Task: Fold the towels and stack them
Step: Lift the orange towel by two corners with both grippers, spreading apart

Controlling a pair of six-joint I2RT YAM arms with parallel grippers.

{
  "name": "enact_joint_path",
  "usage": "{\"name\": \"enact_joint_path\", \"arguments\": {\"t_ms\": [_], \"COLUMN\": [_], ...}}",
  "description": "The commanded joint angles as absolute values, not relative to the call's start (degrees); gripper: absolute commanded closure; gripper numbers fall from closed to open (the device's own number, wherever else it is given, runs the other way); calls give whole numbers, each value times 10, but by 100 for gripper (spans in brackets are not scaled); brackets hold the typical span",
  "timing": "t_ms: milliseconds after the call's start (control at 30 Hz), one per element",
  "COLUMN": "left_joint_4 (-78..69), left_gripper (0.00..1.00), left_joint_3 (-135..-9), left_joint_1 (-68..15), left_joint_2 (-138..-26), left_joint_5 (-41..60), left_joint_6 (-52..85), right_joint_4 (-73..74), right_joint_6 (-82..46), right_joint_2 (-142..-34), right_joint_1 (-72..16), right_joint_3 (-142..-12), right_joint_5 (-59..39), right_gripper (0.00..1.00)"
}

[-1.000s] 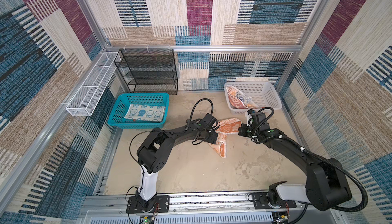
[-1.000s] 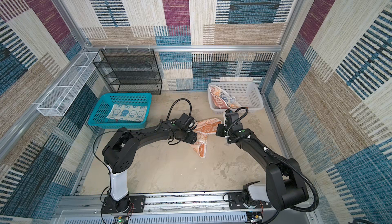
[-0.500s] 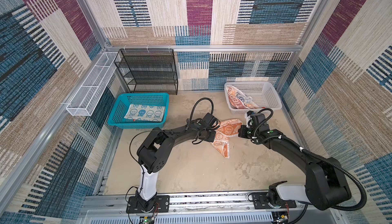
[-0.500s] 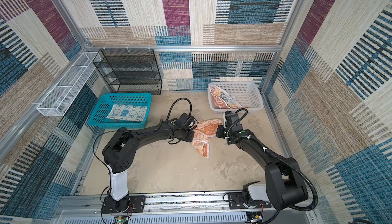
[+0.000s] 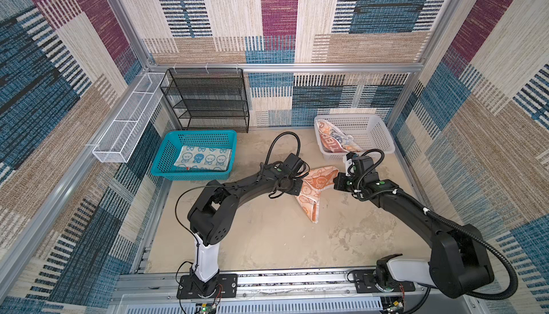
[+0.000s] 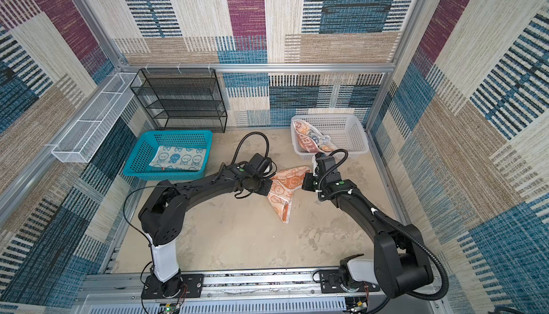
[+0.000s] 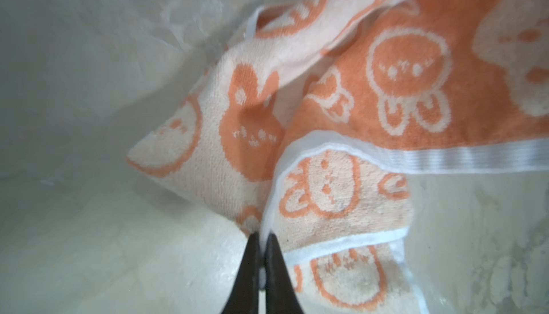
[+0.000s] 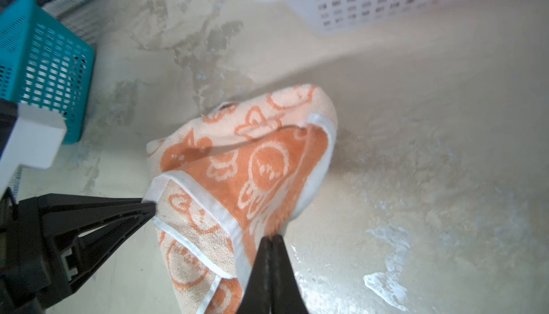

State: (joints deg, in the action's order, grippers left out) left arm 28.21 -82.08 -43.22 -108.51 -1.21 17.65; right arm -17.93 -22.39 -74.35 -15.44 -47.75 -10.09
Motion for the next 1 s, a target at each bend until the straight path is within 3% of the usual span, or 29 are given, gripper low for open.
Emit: {"name": "enact_joint_path", "arguments": {"t_ms": [0,167,433,733,967], "left_joint_4": [338,408,443,479,516], "left_gripper": [100,100,100,100,100], "left_joint_3": [-857,-935,-958,-1087,-1201], "left_joint_1": [-432,-431,-431,-430,-432], "left_joint_2": [-1049,-1014,-1004,-905,-847], "left_joint_5": [-87,-155,-164,-309,-254], "left_joint_6": [134,89,76,-23,-55], "right_joint_4": [-191,-221,-237,-324,-372], "right_joint_6": [-212,-207,-202,-178,-171], "right_joint_2": [-734,-733,-744,-729,-699], "right_joint_1": [-155,-156,-160,-181,-214], "right_joint_3": [-518,-605,-655,-829,-957], "right_joint_5": [-106,-119,-137,-132,-158], "right_gripper": [100,100,100,100,100]}}
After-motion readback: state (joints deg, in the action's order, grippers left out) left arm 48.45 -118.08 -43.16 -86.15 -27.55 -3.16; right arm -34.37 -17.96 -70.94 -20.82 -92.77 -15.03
